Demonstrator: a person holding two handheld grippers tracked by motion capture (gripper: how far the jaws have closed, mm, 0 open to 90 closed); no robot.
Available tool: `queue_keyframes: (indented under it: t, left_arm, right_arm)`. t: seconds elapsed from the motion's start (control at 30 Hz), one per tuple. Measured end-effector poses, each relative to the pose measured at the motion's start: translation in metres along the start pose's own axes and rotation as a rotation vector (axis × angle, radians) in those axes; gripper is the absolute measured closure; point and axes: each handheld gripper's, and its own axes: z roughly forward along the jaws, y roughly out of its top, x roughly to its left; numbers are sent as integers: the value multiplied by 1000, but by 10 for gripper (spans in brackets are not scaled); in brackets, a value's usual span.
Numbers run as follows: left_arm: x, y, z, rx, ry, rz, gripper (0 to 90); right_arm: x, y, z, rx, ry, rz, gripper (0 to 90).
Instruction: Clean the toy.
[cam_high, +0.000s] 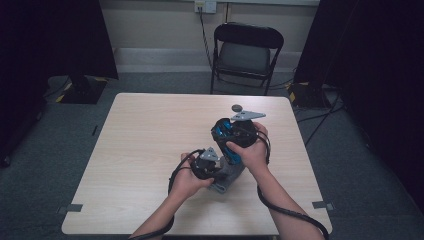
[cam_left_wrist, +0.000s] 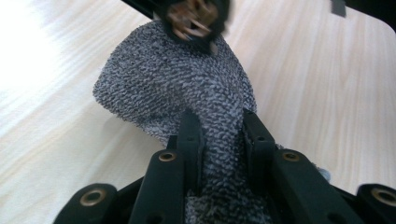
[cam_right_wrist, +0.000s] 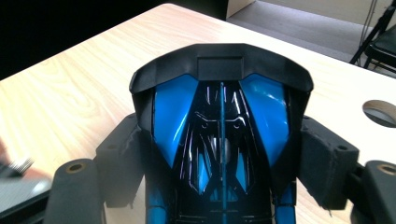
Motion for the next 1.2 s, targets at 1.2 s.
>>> queue_keyframes:
  t: [1.2]
  left_arm:
    - [82, -66, -100, -19, 308, -165, 729]
  right_arm:
    - [-75, -77, -20, 146, -127, 95, 254]
